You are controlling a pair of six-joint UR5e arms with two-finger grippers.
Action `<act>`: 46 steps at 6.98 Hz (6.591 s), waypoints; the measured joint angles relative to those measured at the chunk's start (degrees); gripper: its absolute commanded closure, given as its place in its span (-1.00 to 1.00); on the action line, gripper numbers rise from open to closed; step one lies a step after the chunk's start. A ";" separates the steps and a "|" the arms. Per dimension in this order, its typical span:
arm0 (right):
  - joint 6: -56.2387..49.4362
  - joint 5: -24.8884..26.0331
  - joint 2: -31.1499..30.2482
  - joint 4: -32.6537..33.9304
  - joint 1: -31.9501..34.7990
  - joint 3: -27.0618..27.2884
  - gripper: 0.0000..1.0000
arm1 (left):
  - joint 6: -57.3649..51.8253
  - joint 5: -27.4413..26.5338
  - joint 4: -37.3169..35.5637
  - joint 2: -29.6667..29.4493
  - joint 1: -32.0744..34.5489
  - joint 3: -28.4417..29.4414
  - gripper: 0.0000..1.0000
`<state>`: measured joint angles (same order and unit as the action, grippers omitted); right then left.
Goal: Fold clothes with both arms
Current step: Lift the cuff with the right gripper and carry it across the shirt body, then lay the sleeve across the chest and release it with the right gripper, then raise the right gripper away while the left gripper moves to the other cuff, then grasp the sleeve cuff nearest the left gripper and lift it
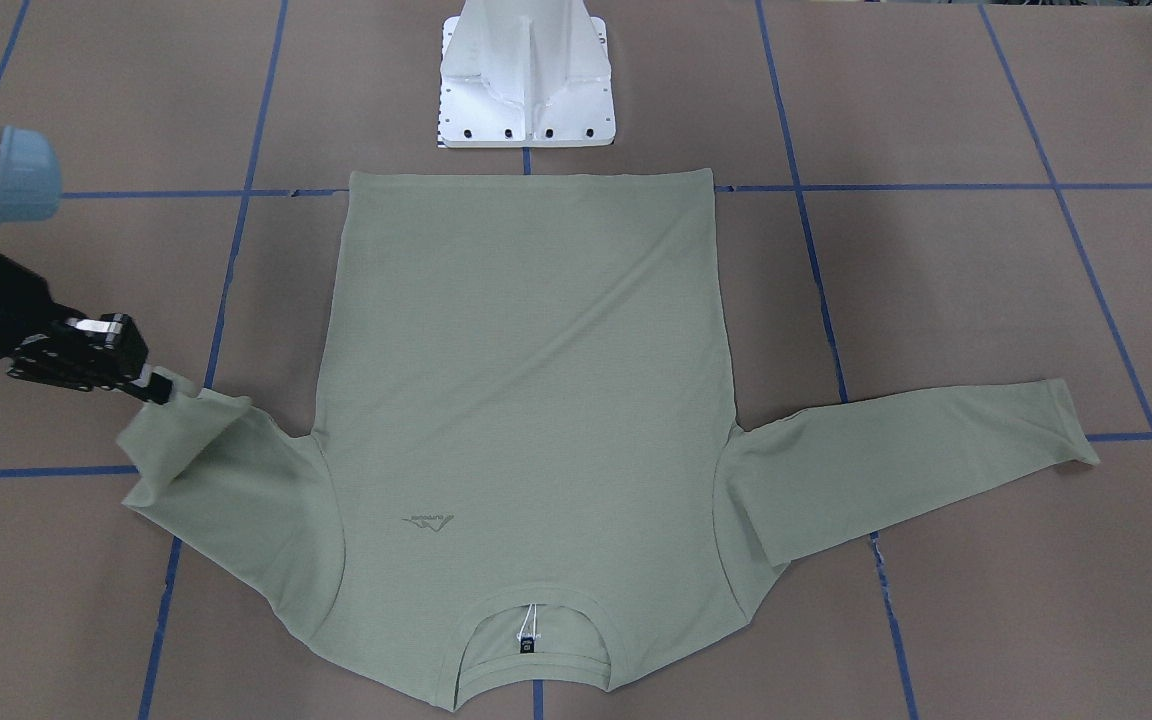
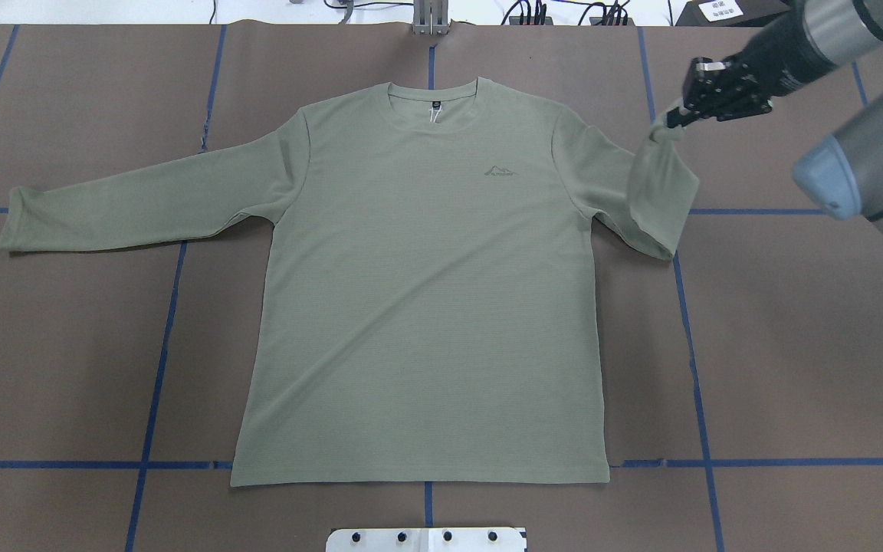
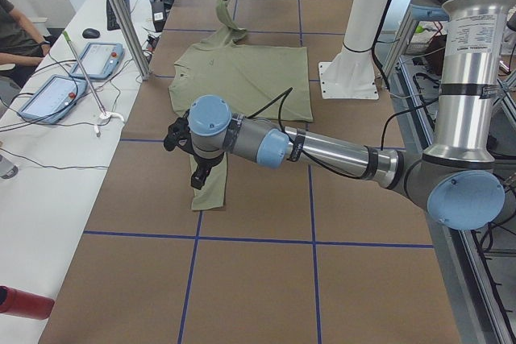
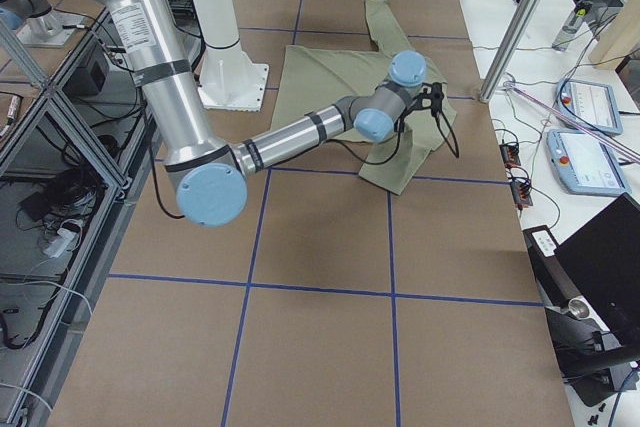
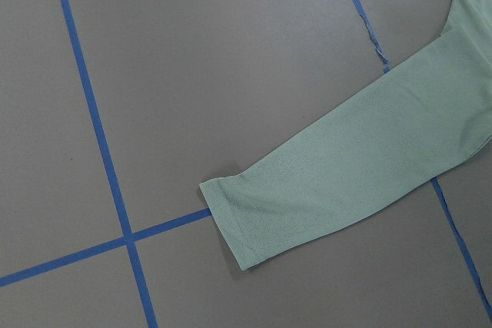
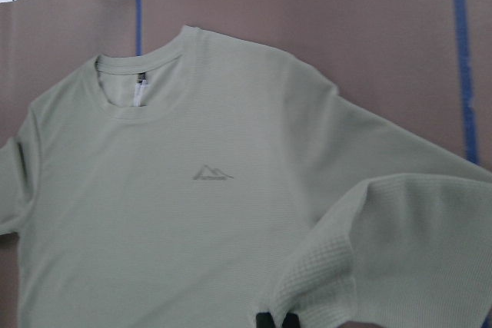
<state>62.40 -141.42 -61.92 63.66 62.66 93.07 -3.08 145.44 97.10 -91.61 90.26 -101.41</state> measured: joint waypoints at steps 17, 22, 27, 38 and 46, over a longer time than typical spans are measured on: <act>1.90 36.77 40.53 -5.74 -28.53 -36.94 0.75 | -0.32 -0.42 0.01 -0.40 -0.08 2.51 -1.00; 4.35 42.18 42.18 -6.50 -31.67 -37.27 -0.99 | -0.21 -0.49 0.02 -0.77 -0.11 2.98 -1.00; 8.72 36.98 38.18 2.97 -27.60 -30.31 -1.00 | 16.11 -4.44 16.11 -1.76 -4.70 8.12 -1.00; -19.21 17.80 9.34 34.25 -7.16 2.65 -1.00 | 60.28 -37.82 49.40 -1.69 -30.55 25.24 -0.95; -19.25 17.91 9.41 34.25 -7.11 3.36 -1.00 | 59.78 -38.03 49.41 -5.88 -31.29 30.86 -0.62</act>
<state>43.15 -123.52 -52.52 97.91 55.55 96.43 56.70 107.41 146.51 -97.49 58.97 -70.54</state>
